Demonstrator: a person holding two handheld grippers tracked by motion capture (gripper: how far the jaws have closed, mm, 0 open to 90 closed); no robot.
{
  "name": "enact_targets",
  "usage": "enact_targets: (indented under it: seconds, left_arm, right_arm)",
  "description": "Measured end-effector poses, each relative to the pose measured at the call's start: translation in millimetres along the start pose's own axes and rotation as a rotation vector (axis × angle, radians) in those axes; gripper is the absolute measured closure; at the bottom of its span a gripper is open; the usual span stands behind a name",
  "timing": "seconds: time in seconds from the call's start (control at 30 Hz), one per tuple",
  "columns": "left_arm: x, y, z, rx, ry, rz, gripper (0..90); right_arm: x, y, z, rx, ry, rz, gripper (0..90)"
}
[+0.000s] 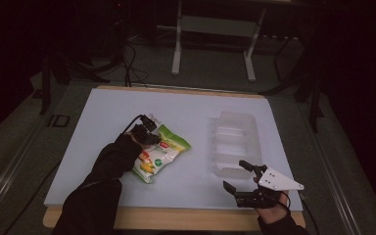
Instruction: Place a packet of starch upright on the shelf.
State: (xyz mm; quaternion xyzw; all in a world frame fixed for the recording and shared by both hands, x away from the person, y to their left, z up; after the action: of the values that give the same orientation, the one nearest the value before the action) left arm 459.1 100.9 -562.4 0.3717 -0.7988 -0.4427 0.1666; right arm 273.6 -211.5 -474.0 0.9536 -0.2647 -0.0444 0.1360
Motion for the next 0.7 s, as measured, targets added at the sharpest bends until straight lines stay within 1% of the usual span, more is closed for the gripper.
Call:
enact_targets:
  seconds: [0.07,0.1,0.13,0.17,0.27,0.3,0.33,0.37,0.4,0.43,0.47,0.53,0.57,0.6,0.67,0.7]
  left_arm:
    - [-0.6,4.8,-0.7,0.027,0.003,-0.008,86.5]
    - [-0.6,4.8,-0.7,0.027,0.003,-0.008,86.6]
    - [-0.6,7.1,-1.1,0.036,0.012,-0.006,86.6]
    - [-0.7,10.6,-1.8,0.051,0.001,-0.012,86.6]
    - [-1.1,20.7,-3.6,0.083,0.015,-0.003,86.6]
    - [-1.6,26.1,-4.4,0.097,0.022,0.005,86.6]
    - [-1.8,30.5,-5.0,0.109,0.020,0.003,86.6]
    - [-1.2,34.8,-5.6,0.124,0.028,0.007,86.7]
    - [-1.1,38.4,-5.9,0.131,0.031,0.008,86.7]
    - [-1.1,38.4,-5.9,0.131,0.031,0.008,86.8]
    - [0.1,49.9,-6.7,0.158,0.033,0.007,86.8]
    - [2.2,58.8,-6.6,0.178,0.034,0.008,86.9]
    - [4.0,66.5,-5.8,0.200,0.031,0.001,86.8]
    - [4.0,66.5,-5.8,0.200,0.031,0.001,86.8]
    - [5.0,73.9,-4.4,0.213,0.046,0.007,86.8]
    - [5.9,77.6,-3.8,0.223,0.042,0.007,86.9]
  right_arm:
    - [1.5,0.5,-0.1,0.004,-0.005,0.000,13.7]
    - [1.8,0.5,0.1,0.003,-0.005,0.001,13.7]
    - [1.8,0.5,0.1,0.003,-0.005,0.001,13.7]
    - [2.4,0.5,0.6,0.003,-0.008,0.001,13.7]
    - [2.3,0.5,0.5,0.004,-0.011,0.002,13.6]
    - [2.0,0.8,0.3,0.004,-0.009,0.004,13.7]
    - [2.0,0.8,0.3,0.004,-0.009,0.004,13.7]
    - [1.4,1.3,-0.3,0.006,-0.009,0.005,13.7]
    - [1.4,1.3,-0.3,0.006,-0.009,0.005,13.7]
    - [1.4,1.3,-0.3,0.006,-0.009,0.005,13.7]
    - [1.2,1.4,-0.5,0.007,-0.007,0.006,13.7]
    - [0.0,2.0,-1.7,0.009,-0.003,0.011,13.6]
    - [-0.1,2.1,-1.8,0.010,-0.002,0.012,13.6]
    - [-0.1,2.1,-1.8,0.010,-0.002,0.012,13.6]
    - [-0.6,2.6,-2.7,0.015,0.001,0.012,13.7]
    - [-1.1,3.2,-3.6,0.018,0.001,0.010,13.7]
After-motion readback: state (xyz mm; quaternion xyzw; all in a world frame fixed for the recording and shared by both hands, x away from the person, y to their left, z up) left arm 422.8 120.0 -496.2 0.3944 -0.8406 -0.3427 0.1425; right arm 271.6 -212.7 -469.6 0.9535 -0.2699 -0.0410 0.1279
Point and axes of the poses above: each handheld gripper's, and its own axes: y roughly backward along the jaws, z roughly out of its underside, x roughly to its right, the point moved 6 cm from there along -y, roughly forward along the jaws, and after that the axes turned 8 degrees about -z, right-handed, at the moved point
